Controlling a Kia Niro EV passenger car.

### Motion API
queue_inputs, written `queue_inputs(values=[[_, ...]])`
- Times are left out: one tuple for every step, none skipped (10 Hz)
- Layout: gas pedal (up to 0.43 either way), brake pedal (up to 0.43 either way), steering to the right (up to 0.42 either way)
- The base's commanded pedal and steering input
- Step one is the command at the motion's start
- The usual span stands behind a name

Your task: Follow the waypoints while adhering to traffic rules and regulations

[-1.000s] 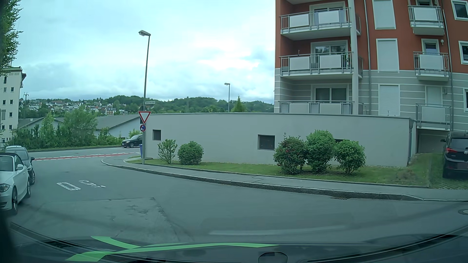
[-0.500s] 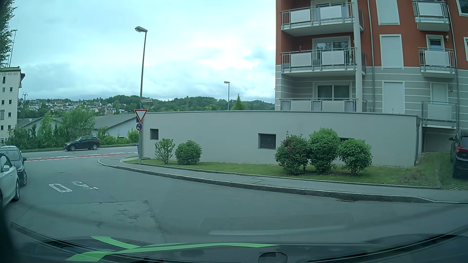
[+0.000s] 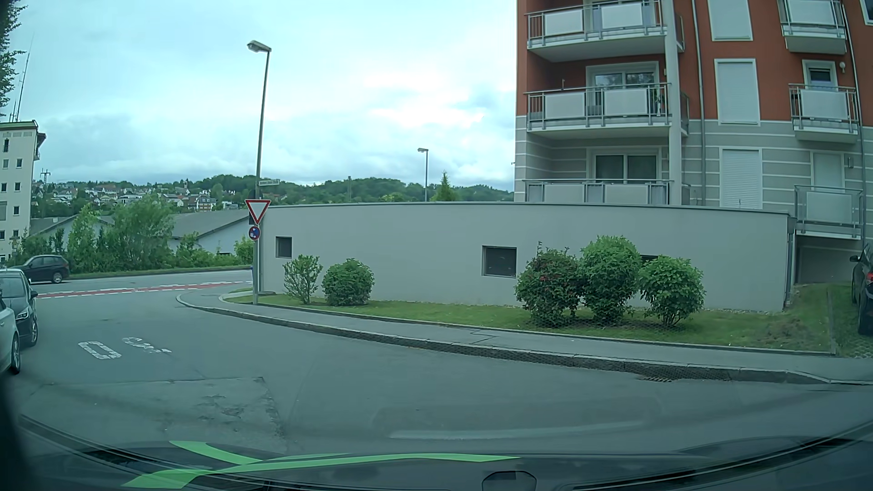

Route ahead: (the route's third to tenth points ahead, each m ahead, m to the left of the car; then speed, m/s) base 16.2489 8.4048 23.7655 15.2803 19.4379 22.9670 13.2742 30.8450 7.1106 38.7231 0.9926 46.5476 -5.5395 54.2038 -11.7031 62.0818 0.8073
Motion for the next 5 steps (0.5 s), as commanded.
queue_inputs(values=[[0.000,0.238,-0.002],[0.000,0.244,-0.006],[0.000,0.250,-0.009],[0.000,0.256,-0.014],[0.000,0.250,-0.021]])
